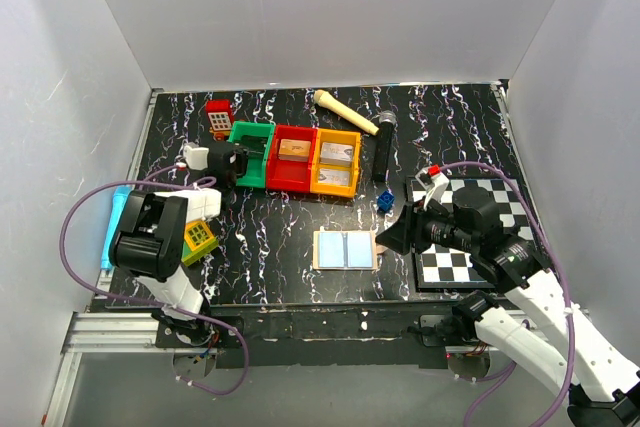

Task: Take the credit cards out of the card holder
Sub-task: Place the credit card in the storage box.

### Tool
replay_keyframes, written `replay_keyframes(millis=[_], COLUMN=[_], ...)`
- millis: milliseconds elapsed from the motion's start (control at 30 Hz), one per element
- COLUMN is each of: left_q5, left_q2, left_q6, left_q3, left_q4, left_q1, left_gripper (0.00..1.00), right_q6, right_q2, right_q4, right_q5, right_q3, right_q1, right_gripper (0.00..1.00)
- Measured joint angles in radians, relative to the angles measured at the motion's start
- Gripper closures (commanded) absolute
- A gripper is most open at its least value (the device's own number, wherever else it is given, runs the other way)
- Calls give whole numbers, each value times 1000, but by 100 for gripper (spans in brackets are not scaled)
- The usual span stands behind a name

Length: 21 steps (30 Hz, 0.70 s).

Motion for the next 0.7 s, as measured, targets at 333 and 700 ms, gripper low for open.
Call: replay_keyframes(millis=[333, 700], left_q5=[1, 3], left_q2=[73, 154], left_q6=[0, 1], left_q3=[40, 110], left_q4=[12, 16], left_q1=[0, 0], left_gripper=[100, 100], right_q6=[21, 24], right_q2=[0, 0], right_q4=[2, 21], right_q5=[-5, -5], right_q3=[-15, -33], right_q1=[6, 6], right_gripper=[43, 43])
